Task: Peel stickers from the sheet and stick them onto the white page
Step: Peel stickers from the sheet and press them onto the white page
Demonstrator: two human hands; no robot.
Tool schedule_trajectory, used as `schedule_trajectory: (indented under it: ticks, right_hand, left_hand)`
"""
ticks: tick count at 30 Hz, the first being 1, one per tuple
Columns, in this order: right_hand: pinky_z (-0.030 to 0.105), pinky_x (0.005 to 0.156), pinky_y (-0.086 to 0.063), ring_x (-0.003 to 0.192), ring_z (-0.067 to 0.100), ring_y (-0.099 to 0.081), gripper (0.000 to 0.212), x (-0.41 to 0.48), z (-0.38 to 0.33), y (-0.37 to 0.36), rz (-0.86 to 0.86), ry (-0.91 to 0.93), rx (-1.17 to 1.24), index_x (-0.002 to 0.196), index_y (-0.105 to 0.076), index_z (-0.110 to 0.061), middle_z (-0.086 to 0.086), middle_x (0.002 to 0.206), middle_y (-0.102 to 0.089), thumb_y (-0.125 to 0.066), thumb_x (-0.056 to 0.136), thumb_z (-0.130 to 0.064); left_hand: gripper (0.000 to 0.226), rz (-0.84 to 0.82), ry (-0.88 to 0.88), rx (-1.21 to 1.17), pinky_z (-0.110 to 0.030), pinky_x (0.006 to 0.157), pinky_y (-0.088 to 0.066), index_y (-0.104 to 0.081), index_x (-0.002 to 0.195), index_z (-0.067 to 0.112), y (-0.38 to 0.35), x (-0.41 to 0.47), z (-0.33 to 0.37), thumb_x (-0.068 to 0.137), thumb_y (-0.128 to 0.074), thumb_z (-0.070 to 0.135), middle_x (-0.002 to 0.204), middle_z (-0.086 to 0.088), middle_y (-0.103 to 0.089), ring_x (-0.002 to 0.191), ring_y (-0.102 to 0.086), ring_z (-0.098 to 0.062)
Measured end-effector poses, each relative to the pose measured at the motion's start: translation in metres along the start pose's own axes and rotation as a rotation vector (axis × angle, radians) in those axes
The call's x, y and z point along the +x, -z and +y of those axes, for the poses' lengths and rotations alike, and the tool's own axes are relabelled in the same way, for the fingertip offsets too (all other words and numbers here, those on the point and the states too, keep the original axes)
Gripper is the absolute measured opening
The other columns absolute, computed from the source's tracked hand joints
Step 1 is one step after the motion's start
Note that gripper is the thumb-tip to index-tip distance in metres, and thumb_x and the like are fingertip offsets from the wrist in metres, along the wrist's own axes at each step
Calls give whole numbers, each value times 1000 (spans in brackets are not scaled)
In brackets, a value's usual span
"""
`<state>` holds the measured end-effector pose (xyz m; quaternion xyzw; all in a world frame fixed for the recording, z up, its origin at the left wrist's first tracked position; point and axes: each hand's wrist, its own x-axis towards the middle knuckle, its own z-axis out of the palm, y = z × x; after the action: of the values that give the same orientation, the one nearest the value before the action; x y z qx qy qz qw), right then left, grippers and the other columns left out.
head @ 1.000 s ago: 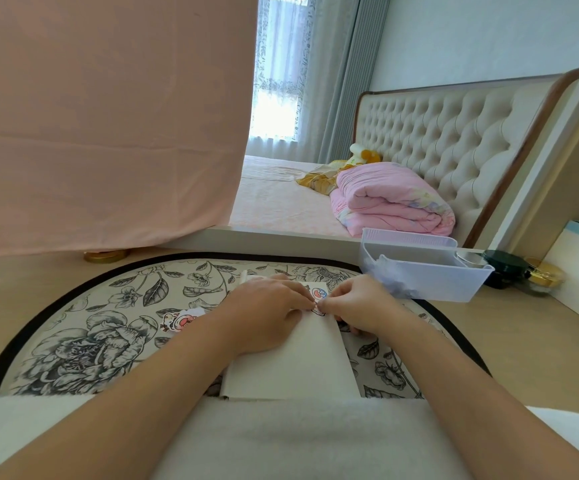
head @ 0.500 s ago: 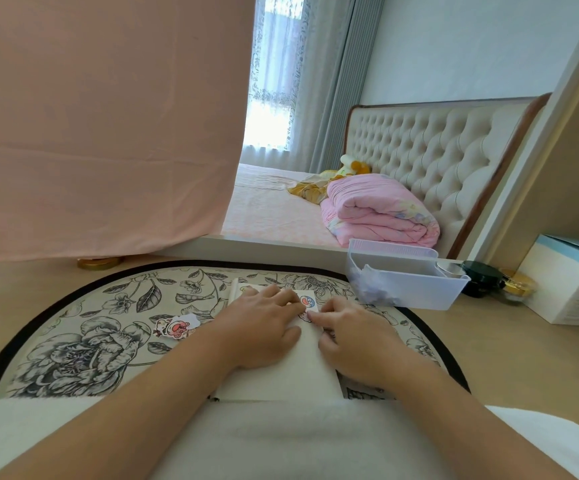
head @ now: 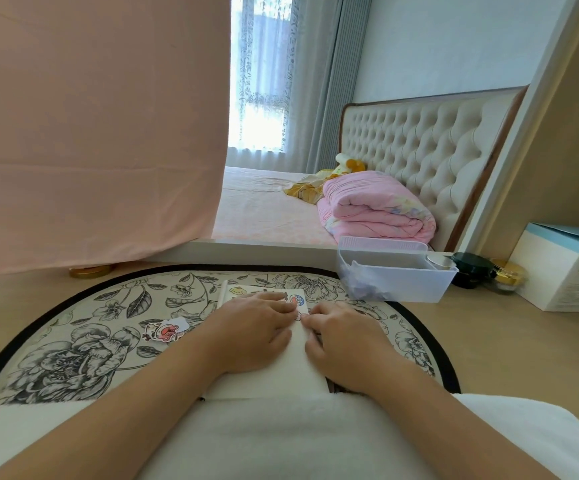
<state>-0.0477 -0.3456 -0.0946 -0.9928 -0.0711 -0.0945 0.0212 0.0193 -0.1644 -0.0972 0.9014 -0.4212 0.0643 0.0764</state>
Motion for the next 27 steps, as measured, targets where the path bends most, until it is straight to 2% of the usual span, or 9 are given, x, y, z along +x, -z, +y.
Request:
schedule_trajectory:
  ticks: [4, 8, 11, 13, 15, 17, 20, 24, 27]
  right_hand:
    - [34, 90, -49, 116, 14, -48, 37, 0, 2, 1, 0, 6, 6, 125, -62, -28, -12, 125, -55, -38, 98, -39]
    - [34, 89, -50, 117, 16, -50, 37, -1, 3, 3, 25, 10, 8, 124, -59, -25, -9, 129, -54, -39, 98, -40]
    - [35, 92, -50, 129, 16, -47, 42, -2, 5, 4, 33, 28, 15, 136, -53, -25, -10, 149, -38, -40, 99, -41]
    - [37, 99, -46, 136, 16, -42, 53, -2, 7, 5, 25, 44, 26, 150, -39, -28, -9, 157, -28, -40, 100, -43]
    - [37, 105, -43, 141, 17, -35, 56, -2, 7, 5, -2, 90, 23, 155, -31, -29, -10, 161, -24, -38, 101, -43]
    - [38, 107, -41, 141, 18, -32, 55, -1, 6, 3, -27, 140, 4, 155, -33, -26, -10, 161, -27, -35, 102, -41]
    - [40, 108, -41, 135, 19, -39, 52, -2, 7, 0, -19, 140, -10, 150, -43, -24, -10, 156, -40, -34, 102, -41]
    - [40, 99, -48, 125, 16, -48, 54, -6, 10, -1, 19, 119, -32, 132, -60, -25, -12, 143, -53, -27, 95, -46]
    - [40, 98, -49, 124, 17, -50, 67, -9, 10, 0, 39, 127, -37, 128, -62, -24, -9, 144, -52, -14, 87, -49]
  left_hand:
    - [58, 95, -14, -45, -28, 108, -44, -62, 134, 36, -2, -4, 1, 90, -24, 45, 142, 22, -55, 136, -44, 2]
    - [35, 174, 7, -70, -25, 98, -49, -73, 118, 32, 0, -3, 4, 94, -47, 35, 125, 20, -67, 120, -56, 1]
    - [46, 131, 39, -21, -24, 105, -41, -62, 131, 34, 0, -4, 4, 93, -41, 48, 138, 23, -56, 132, -45, 0]
    - [58, 47, 67, -4, -27, 116, -26, -46, 146, 37, -1, -3, 2, 93, -31, 56, 153, 26, -38, 144, -29, 2]
    - [57, -30, 86, -21, -27, 121, -17, -31, 154, 39, -3, -2, -1, 99, -32, 54, 159, 27, -23, 149, -15, 4]
    - [58, -87, 82, -14, -27, 125, -8, -19, 157, 39, -4, -2, -3, 102, -29, 53, 162, 26, -13, 150, -5, 5]
    - [58, -144, 90, -9, -25, 123, 3, -11, 158, 39, -5, -2, -4, 103, -25, 54, 163, 25, -3, 148, 5, 8]
    - [60, -190, 101, 1, -24, 122, 7, -5, 159, 37, -3, -3, -4, 104, -21, 55, 164, 24, 3, 147, 11, 8]
    - [62, -186, 120, 10, -26, 122, 6, -2, 159, 35, -3, -4, -1, 104, -20, 56, 164, 22, 8, 148, 14, 4]
